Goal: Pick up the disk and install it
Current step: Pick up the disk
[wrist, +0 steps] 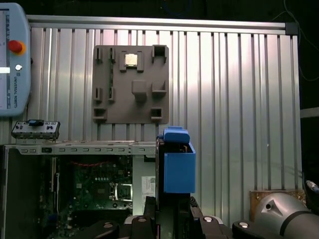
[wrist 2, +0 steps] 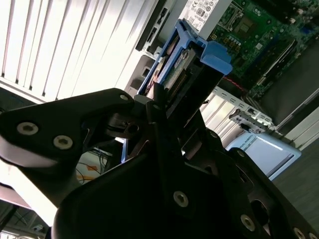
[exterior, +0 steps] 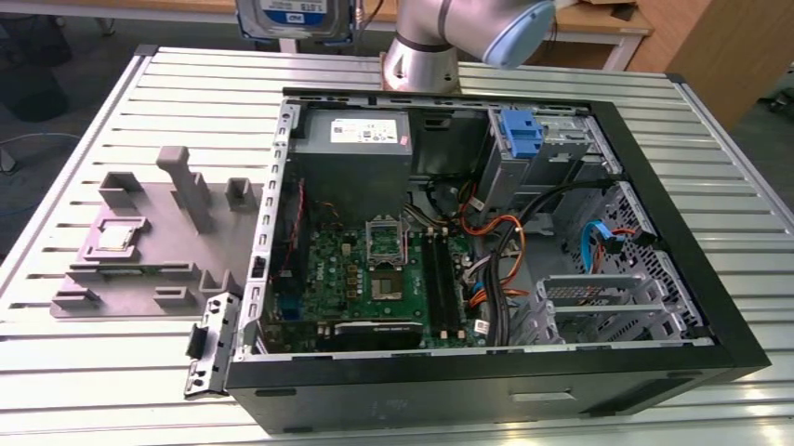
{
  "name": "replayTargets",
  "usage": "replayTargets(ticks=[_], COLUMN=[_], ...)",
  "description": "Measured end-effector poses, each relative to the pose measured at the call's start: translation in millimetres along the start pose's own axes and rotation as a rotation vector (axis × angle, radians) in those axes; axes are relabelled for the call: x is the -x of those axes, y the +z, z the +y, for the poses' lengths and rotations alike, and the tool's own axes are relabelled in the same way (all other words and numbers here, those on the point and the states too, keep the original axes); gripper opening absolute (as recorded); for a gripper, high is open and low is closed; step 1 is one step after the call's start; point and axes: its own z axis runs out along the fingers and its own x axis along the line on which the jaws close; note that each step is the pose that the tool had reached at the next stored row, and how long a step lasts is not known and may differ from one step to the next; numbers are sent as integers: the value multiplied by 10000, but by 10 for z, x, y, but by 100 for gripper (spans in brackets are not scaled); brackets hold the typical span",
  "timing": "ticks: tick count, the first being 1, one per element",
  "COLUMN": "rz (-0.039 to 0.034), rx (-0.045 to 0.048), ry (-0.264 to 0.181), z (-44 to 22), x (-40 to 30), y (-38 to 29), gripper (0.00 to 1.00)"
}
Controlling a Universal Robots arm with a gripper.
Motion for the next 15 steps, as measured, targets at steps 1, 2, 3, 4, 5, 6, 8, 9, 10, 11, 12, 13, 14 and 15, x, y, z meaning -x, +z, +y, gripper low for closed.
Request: replayTargets(ticks=[1,2,3,4,5,6,8,9,10,11,12,13,14,15], rz=[1,0,-1,-2,-2,-2,-1,-1,-1,-2,-2,-2,-2,-2], rx=[6,13,15,17,19,21,29,32,36,39,42,45,47,49], ry=[-1,0,1,0,0,1,1,0,3,3,1,3,2,1], z=[-45,-94,-137,-171,-203,-243,-336,-380,-426,-471,-516,-560,-606,-652], x=[0,1,1,1,2,2,3,4,4,4,4,5,5,6], y=[-2,-4,-5,-6,-8,-9,-12,-13,-15,-15,-17,-19,-21,-23], gripper=[35,35,35,35,35,35,35,35,35,35,35,35,35,35])
